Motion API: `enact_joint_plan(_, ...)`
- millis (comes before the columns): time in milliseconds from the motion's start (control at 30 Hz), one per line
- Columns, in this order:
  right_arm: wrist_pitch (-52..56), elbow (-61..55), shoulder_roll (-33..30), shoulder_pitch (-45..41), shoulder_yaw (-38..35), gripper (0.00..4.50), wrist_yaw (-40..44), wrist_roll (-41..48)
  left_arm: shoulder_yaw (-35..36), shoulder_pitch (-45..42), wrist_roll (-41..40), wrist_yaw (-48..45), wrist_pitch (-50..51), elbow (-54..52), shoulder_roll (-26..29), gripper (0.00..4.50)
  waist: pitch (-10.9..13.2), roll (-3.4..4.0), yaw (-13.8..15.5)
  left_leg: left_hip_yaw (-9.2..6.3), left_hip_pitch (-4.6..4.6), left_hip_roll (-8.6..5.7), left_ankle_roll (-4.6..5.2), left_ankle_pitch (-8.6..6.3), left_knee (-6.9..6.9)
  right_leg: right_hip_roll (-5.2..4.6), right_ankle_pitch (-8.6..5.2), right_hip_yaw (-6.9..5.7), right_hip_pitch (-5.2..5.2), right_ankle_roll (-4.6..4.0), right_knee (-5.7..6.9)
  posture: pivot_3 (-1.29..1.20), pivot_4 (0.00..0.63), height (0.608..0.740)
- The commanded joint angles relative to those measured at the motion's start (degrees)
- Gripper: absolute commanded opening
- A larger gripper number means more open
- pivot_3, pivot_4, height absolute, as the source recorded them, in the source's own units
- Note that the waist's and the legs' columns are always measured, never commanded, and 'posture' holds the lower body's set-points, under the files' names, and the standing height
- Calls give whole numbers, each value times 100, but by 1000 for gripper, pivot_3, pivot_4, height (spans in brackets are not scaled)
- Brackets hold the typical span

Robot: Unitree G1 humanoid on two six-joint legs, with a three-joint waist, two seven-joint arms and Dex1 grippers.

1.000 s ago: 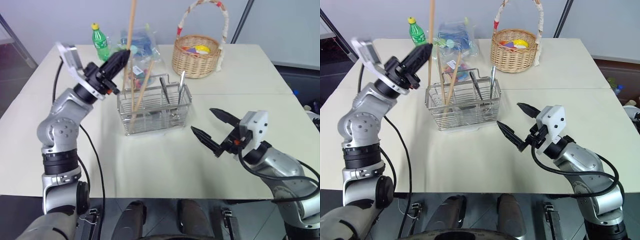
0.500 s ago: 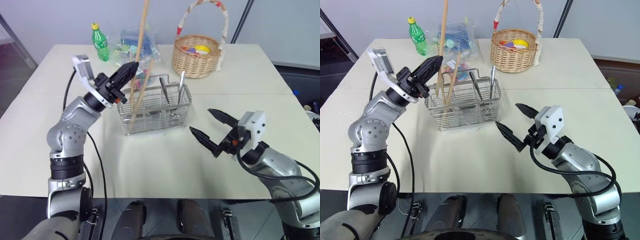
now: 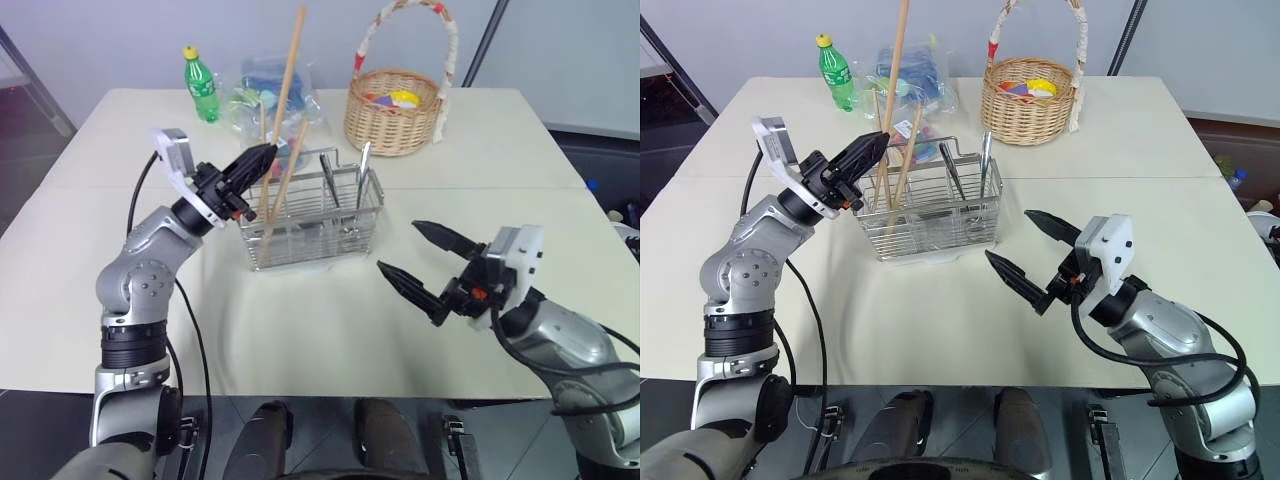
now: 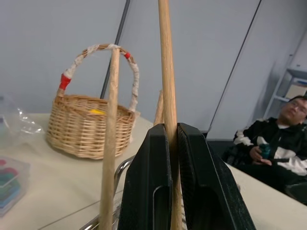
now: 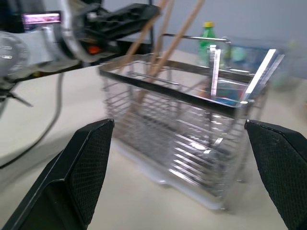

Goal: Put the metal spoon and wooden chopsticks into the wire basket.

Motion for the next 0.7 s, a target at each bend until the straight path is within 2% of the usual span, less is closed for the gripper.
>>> enact_joint_plan(33,0,-343,-84,37,-99,4500,54,202,77,2,55,-91,-159,-97,78,83,0,0,0,0,0,0,0,0,0,0,0,0,0,0,0,0,150,740)
enact_joint_plan(333,-9,-319,-91,2,-45,4500,-8,220,56,44,157,-120,-257,-61,40,83,0,0,3,0,-1,0,1,0,0,0,0,0,0,0,-1,0,150,740)
enact_joint_plan(467,-28,-293,-95,4,-53,4500,16,208,53,43,154,-117,-268,-86,34,1563,0,0,4,0,-1,0,1,-1,0,0,0,0,0,0,-1,0,150,740)
enact_joint_plan(633,-39,-286,-87,0,-42,4500,22,190,63,43,143,-113,-264,-122,49,4133,1,-1,4,0,-1,0,1,-1,0,0,0,0,0,0,-2,0,150,740)
enact_joint_plan(667,-41,-280,-82,-4,-35,4500,21,184,62,45,149,-107,-265,-131,53,4385,1,-1,4,0,-1,1,1,-1,0,0,0,0,0,0,-2,0,150,740)
enact_joint_plan(700,-43,-273,-76,-10,-21,4500,18,172,65,46,162,-90,-270,-138,58,4385,1,0,4,0,-1,0,1,-1,0,0,0,0,0,0,-2,0,150,740)
